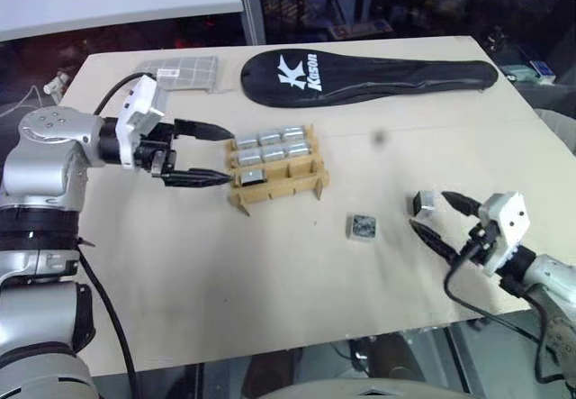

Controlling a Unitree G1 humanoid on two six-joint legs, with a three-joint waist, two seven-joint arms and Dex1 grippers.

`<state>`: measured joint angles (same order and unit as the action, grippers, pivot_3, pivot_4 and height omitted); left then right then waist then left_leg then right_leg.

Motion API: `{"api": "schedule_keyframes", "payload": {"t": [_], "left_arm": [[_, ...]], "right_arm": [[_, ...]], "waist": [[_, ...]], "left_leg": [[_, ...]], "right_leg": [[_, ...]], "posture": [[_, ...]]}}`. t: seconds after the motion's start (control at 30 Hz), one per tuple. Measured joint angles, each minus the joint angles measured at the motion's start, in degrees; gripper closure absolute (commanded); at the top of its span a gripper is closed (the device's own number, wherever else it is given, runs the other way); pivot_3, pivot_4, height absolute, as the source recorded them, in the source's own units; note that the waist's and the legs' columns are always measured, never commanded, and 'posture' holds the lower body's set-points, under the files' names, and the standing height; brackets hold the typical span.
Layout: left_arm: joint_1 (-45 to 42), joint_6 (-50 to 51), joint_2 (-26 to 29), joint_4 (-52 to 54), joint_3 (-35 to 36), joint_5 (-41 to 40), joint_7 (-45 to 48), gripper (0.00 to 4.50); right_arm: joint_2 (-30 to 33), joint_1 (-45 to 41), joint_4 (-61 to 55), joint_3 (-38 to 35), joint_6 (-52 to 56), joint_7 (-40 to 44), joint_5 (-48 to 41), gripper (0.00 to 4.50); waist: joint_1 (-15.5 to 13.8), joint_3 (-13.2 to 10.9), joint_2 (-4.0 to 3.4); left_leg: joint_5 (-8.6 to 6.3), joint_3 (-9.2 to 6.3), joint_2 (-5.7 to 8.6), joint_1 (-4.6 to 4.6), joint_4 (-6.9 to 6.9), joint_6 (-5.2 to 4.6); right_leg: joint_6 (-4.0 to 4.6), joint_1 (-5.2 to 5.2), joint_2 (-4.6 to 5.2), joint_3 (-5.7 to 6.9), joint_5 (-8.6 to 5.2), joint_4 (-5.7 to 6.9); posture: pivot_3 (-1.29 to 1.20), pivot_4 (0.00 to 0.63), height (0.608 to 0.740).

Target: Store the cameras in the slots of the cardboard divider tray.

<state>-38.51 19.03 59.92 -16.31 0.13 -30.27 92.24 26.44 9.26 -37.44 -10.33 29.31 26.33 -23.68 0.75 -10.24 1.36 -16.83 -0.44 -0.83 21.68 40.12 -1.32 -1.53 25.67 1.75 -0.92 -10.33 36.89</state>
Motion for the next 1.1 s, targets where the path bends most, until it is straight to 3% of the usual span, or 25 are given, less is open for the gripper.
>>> {"api": "schedule_keyframes", "payload": {"t": [0.13,0.3,0.4,0.6,0.63,0.9,1.0,1.1], "left_arm": [[3.83,-1.72,3.54,2.32,-0.22,-2.88,0.03,0.04],[4.96,-3.37,3.73,2.35,-0.67,-5.03,0.03,0.04],[4.96,-4.78,3.57,2.43,-0.67,-5.94,0.03,0.0],[5.51,-5.98,4.08,2.42,-0.7,-7.07,0.03,0.0],[5.69,-6.1,4.31,2.42,-0.71,-7.22,0.02,0.0],[6.89,-7.32,5.11,2.39,-0.74,-8.15,0.02,0.0],[7.56,-7.59,5.52,2.25,-0.74,-8.15,0.02,0.0],[7.89,-7.65,5.52,2.19,-0.19,-8.02,0.02,0.0]], "right_arm": [[-7.29,-3.1,-2.09,3.82,10.22,-13.46,4.03,0.0],[-13.68,-6.54,-2.12,5.29,18.59,-21.54,4.88,0.0],[-15.13,-7.99,-2.04,5.85,21.05,-23.53,5.31,0.85],[-15.33,-8.14,-1.98,5.82,22.33,-24.13,5.47,3.58],[-15.15,-8.27,-1.98,5.82,22.46,-24.09,5.47,3.82],[-11.92,-10.05,-0.38,5.55,22.78,-21.49,5.35,3.83],[-6.72,-13.68,3.3,6.04,18.63,-14.82,5.04,3.83],[-0.68,-23.07,6.43,6.59,12.95,-3.78,2.78,3.83]], "waist": [[-0.13,0.0,-0.01],[-0.12,0.01,0.01],[0.02,0.0,0.01],[0.12,0.0,0.0],[0.13,0.0,0.01],[0.18,0.0,0.01],[0.25,-0.03,-0.03],[0.51,-0.06,-0.07]], "left_leg": [[0.0,-0.02,-0.06,0.0,-0.01,0.0],[0.0,0.0,-0.03,0.04,0.0,0.0],[-0.02,-0.02,-0.04,0.04,-0.01,-0.02],[-0.03,0.0,-0.04,0.04,-0.02,-0.05],[-0.03,0.0,-0.04,0.04,-0.02,-0.05],[-0.03,0.05,-0.06,0.03,-0.02,-0.05],[-0.03,0.08,-0.05,0.03,-0.02,-0.05],[-0.04,0.04,-0.14,0.01,-0.03,-0.06]], "right_leg": [[0.04,0.01,-0.05,0.03,-0.03,0.0],[0.04,0.01,-0.04,0.01,-0.02,-0.06],[0.04,0.01,-0.05,0.02,-0.03,-0.07],[0.04,0.02,-0.05,0.01,-0.03,-0.09],[0.04,0.02,-0.05,0.01,-0.03,-0.09],[0.03,0.01,-0.06,-0.02,-0.04,-0.1],[0.02,0.04,-0.06,-0.03,-0.04,-0.11],[0.03,0.03,-0.18,-0.01,-0.03,-0.11]], "posture": [[0.0,0.15,0.74],[0.0,0.15,0.74],[0.0,0.15,0.74],[0.0,0.15,0.74],[0.0,0.15,0.74],[0.0,0.15,0.74],[0.0,0.15,0.74],[0.0,0.15,0.74]]}}
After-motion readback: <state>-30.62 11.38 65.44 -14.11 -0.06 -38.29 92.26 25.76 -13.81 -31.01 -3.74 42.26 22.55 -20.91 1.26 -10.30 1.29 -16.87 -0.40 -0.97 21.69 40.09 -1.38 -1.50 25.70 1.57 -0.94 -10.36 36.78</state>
